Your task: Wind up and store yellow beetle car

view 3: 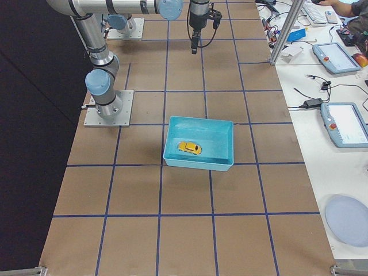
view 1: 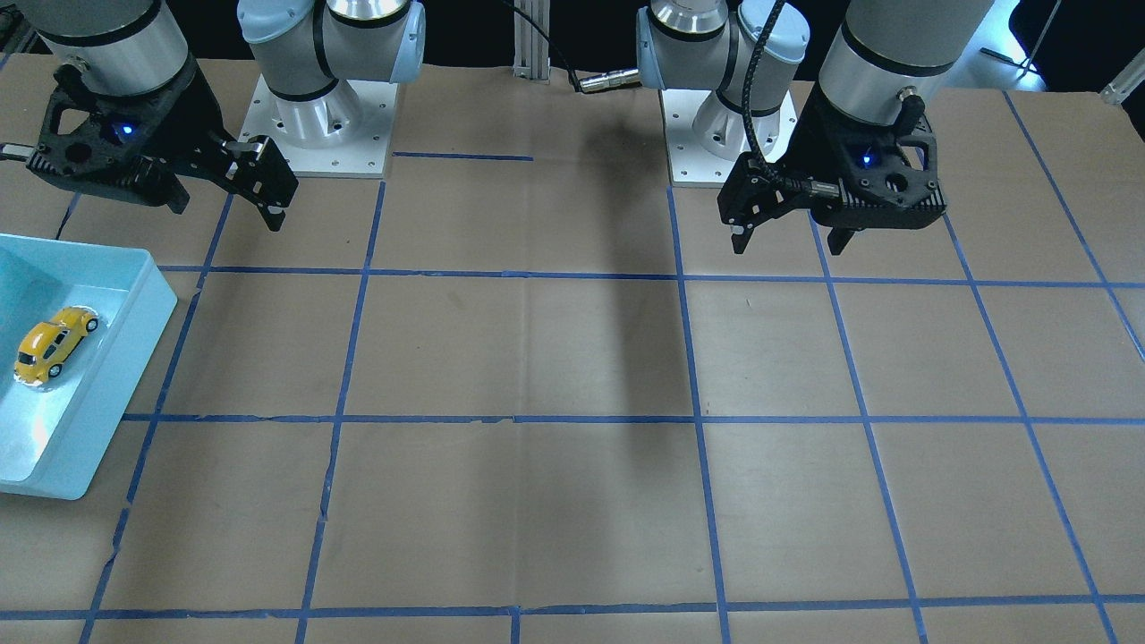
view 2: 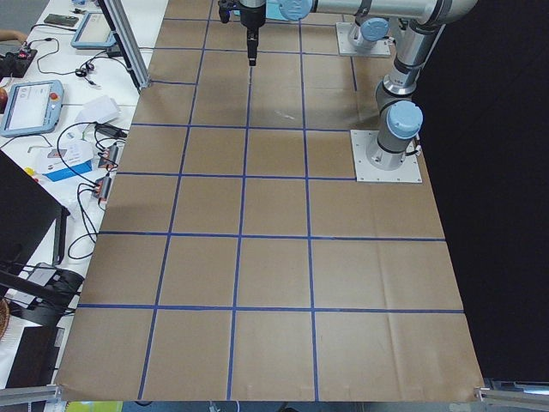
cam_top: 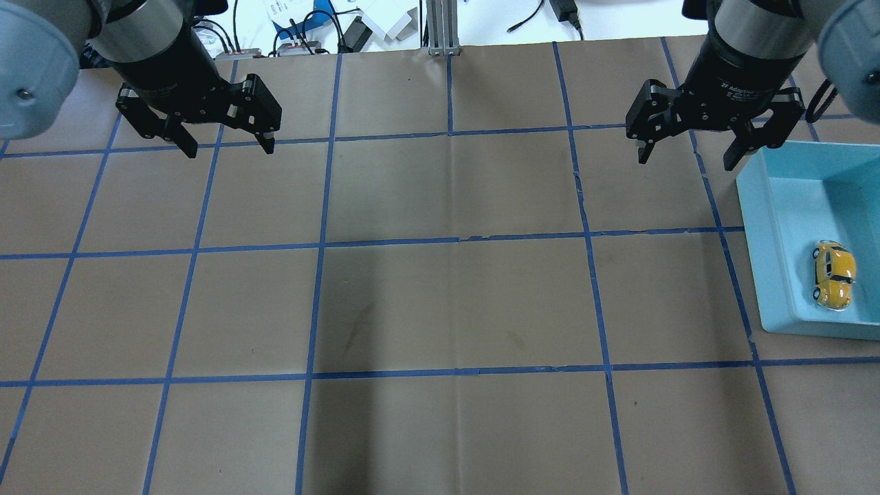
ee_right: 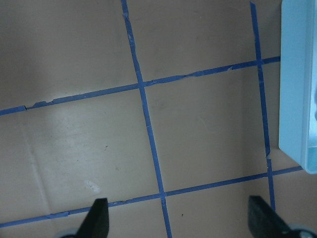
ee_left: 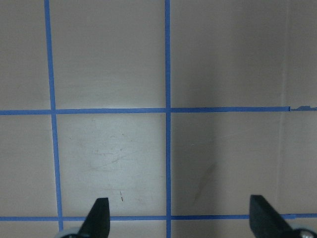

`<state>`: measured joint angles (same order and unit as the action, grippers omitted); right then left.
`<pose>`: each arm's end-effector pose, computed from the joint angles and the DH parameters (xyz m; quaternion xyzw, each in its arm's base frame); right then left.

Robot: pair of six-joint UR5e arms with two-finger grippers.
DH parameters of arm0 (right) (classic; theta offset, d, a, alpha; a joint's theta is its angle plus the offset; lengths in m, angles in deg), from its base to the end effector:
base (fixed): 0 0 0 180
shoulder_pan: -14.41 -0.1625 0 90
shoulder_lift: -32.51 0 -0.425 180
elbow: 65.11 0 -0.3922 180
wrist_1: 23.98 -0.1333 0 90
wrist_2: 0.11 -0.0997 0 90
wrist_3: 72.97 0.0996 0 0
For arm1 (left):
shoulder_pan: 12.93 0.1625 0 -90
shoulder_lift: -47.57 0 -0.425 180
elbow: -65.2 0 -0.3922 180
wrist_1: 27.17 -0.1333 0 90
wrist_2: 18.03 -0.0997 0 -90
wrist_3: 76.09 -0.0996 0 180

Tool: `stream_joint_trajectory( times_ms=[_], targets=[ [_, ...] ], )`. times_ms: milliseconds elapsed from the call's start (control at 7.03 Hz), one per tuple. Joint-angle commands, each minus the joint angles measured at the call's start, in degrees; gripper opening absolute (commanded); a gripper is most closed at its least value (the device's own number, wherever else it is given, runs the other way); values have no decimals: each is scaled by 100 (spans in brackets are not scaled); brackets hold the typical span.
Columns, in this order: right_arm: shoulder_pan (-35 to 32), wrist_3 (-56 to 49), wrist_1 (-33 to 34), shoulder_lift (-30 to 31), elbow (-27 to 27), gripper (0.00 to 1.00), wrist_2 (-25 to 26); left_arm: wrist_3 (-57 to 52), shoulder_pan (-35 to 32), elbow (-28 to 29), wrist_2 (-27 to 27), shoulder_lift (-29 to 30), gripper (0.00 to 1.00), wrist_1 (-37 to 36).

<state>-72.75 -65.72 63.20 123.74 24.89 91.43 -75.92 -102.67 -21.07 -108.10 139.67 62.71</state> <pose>0.1067 -0.4858 0.4935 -0.0877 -0.9960 -0.0133 0.0140 -0.1309 -0.5109 0.5019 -0.0038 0.9999 -0.0153 0.0006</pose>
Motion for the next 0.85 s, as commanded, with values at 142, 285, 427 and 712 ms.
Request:
stream_joint_trajectory(
  times_ms=[142, 285, 427, 712],
  targets=[
    [-3, -100, -8, -9, 9, 100, -66, 0, 9, -4, 7, -8, 100, -5],
    [-29, -127, -78, 26, 1, 100, -83, 0, 9, -4, 7, -8, 100, -5],
    [-108, -310, -88, -9, 0, 100, -84, 0, 9, -4, 7, -8, 100, -5],
    [-126, -373, -88, -18, 18, 100, -92, 0, 9, -4, 7, -8, 100, -5]
  ],
)
